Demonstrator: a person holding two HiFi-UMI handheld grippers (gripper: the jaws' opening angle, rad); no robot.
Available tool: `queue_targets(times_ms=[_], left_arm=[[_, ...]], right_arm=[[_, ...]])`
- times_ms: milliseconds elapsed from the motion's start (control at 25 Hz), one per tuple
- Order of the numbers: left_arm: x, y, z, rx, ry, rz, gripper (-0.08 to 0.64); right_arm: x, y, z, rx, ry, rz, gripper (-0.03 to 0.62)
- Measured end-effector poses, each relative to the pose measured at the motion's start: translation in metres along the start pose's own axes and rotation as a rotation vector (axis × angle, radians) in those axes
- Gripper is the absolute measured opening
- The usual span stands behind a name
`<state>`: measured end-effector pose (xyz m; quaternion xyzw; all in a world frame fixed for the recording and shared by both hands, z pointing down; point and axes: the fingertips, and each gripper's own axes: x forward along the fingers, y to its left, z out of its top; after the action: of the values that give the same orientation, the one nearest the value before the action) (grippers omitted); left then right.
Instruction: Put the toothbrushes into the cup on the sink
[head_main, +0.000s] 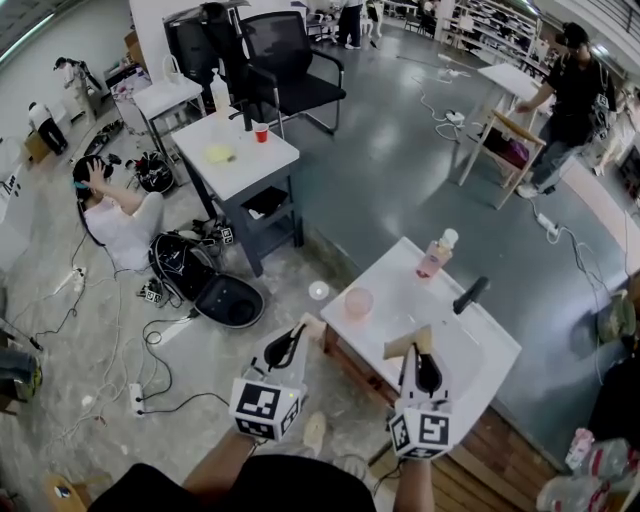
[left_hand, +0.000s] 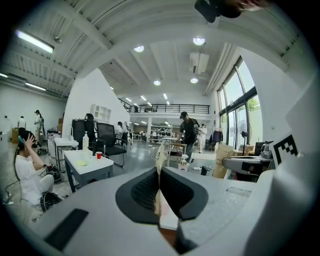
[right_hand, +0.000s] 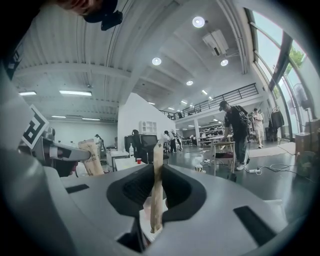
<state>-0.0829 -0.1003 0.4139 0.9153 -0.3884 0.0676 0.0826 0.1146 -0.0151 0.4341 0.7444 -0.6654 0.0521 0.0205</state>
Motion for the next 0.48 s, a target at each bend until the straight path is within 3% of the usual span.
queue_targets(times_ms=[480], left_arm=[[0.016,0.022,0.004,-0.007,0.003,0.037,0.005]], right_arm=[[0.04,0.005,0.015,0.008,-0.032,0.038,0.049]])
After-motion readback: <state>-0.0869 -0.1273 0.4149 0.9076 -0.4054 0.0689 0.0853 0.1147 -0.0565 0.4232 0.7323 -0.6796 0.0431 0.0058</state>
